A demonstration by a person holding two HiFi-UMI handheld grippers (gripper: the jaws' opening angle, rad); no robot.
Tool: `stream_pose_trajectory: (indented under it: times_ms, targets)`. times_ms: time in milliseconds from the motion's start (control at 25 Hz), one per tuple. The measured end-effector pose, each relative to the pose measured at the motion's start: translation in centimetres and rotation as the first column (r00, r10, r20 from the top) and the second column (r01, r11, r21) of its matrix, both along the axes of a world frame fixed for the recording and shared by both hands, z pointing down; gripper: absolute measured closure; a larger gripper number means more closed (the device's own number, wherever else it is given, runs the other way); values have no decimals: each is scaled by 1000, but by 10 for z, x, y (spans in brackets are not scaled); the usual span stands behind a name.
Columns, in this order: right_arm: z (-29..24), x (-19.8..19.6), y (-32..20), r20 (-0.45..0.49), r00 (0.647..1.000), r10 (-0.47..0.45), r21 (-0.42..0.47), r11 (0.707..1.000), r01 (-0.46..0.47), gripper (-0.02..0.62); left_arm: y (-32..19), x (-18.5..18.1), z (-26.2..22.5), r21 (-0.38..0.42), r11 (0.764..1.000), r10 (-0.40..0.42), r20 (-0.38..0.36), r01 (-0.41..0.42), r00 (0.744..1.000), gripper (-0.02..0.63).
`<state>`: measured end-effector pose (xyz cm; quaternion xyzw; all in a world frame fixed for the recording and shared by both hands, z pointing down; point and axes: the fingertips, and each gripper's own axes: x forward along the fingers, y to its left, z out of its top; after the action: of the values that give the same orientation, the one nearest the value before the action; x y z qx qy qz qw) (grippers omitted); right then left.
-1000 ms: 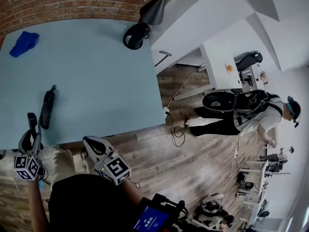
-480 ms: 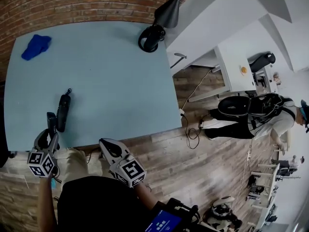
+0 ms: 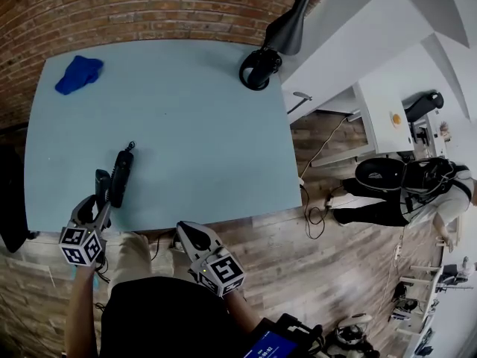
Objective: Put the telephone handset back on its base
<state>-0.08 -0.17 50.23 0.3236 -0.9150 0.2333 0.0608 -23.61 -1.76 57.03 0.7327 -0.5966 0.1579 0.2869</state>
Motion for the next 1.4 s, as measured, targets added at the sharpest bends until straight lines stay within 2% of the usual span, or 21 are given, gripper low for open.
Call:
stream_pose_trajectory:
  times_ms: [240, 520, 800, 960, 1400]
  targets:
    - [1, 12, -2, 0, 999, 37, -1, 999, -37, 578, -58, -8, -15, 41, 999, 8, 42, -10, 999, 365]
    - [2, 23, 4, 2, 996, 89, -4, 996, -89, 578, -87, -9, 23, -92, 996, 12, 27, -9, 1000, 365]
    - [6, 47, 12, -10, 987, 161, -11, 987, -162, 578, -88, -3, 61, -206, 979, 12, 36, -5, 999, 365]
    - [7, 56, 18, 2, 981, 195, -31, 980, -195, 578, -87, -5, 79, -267, 963, -14, 47, 26, 999, 366]
    - [10, 74, 25, 4, 969, 246, -40, 968, -246, 578, -95, 1, 94, -310, 950, -30, 51, 44, 998, 368]
